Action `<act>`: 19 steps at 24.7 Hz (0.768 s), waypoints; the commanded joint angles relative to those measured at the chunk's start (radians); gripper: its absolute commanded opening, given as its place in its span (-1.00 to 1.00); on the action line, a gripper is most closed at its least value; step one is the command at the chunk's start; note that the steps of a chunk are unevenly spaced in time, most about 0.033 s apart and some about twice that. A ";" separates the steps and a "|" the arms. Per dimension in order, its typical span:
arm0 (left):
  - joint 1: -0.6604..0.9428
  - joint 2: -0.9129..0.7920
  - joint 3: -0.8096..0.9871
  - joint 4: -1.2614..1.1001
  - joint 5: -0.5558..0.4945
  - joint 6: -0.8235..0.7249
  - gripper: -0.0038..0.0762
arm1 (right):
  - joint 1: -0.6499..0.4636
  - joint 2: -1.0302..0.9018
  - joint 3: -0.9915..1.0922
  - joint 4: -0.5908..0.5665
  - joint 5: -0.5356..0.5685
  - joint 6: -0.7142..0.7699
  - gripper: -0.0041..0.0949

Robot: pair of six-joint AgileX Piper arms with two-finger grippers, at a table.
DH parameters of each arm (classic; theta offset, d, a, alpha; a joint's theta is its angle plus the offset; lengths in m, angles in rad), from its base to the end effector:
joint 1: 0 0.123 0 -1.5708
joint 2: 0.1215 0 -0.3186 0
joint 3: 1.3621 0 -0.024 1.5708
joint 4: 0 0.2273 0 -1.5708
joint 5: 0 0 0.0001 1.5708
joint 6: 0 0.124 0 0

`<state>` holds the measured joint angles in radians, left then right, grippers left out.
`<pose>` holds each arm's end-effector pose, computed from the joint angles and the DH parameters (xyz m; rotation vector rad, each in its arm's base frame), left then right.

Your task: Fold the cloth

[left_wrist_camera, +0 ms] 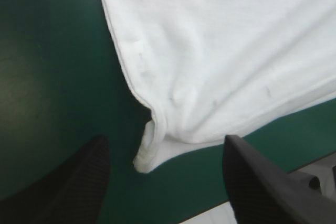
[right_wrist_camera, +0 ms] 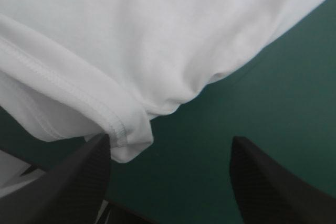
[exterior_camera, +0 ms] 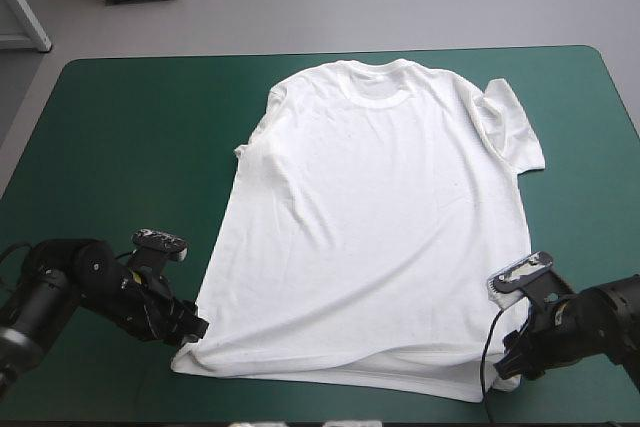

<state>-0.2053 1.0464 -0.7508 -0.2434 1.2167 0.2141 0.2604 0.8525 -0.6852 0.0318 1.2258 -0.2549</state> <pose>0.1128 -0.0521 0.2732 0.5200 2.9297 -0.3494 0.0781 0.0246 0.2726 -0.7235 2.7840 0.0461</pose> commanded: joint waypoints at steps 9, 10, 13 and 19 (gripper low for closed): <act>-0.006 -0.227 -0.125 -0.078 0.074 -0.024 0.29 | 0.000 -0.124 -0.231 0.024 0.025 0.027 0.39; -0.006 -0.227 -0.117 -0.074 0.074 -0.024 0.29 | 0.000 -0.126 -0.229 0.036 0.025 0.027 0.39; -0.026 -0.227 -0.055 -0.072 0.074 -0.007 0.29 | 0.000 -0.135 -0.206 0.060 0.025 0.025 0.39; -0.109 -0.227 0.128 0.013 0.022 0.012 0.28 | 0.000 -0.123 -0.086 -0.011 0.024 -0.011 0.32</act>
<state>-0.3042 0.8221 -0.6364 -0.2486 1.2393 0.2215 0.2604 0.7235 -0.7719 0.0342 1.2509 -0.2510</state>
